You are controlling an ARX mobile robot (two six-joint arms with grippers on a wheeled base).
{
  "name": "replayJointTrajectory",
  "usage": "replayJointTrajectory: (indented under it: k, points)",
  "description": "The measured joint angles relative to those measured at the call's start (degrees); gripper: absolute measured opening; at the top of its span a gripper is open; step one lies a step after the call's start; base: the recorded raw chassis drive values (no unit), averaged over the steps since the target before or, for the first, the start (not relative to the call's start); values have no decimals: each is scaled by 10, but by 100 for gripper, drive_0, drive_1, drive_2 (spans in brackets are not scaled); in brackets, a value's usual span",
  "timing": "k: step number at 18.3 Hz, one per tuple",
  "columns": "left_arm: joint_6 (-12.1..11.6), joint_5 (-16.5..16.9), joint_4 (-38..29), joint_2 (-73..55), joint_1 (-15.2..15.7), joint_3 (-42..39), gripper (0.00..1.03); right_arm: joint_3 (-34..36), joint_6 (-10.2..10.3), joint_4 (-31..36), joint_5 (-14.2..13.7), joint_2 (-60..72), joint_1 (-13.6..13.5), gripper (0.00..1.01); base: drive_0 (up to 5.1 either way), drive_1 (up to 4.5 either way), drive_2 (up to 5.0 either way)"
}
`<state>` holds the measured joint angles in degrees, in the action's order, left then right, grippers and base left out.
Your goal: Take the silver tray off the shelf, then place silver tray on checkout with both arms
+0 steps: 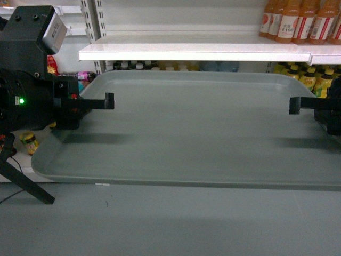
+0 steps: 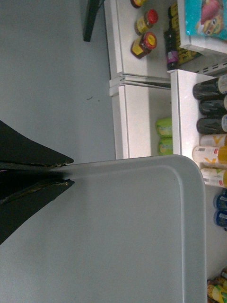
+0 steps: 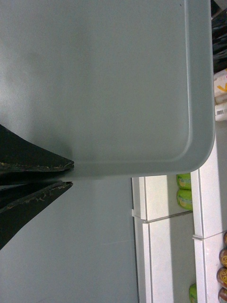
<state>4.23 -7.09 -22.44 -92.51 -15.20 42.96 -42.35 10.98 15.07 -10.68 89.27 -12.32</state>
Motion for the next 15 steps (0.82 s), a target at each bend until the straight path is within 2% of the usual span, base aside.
replayJointTrajectory:
  k: [15]
  points:
    - [0, 0, -3, 0, -1, 0, 4, 0, 0, 3, 0, -1, 0, 3, 10, -405, 425]
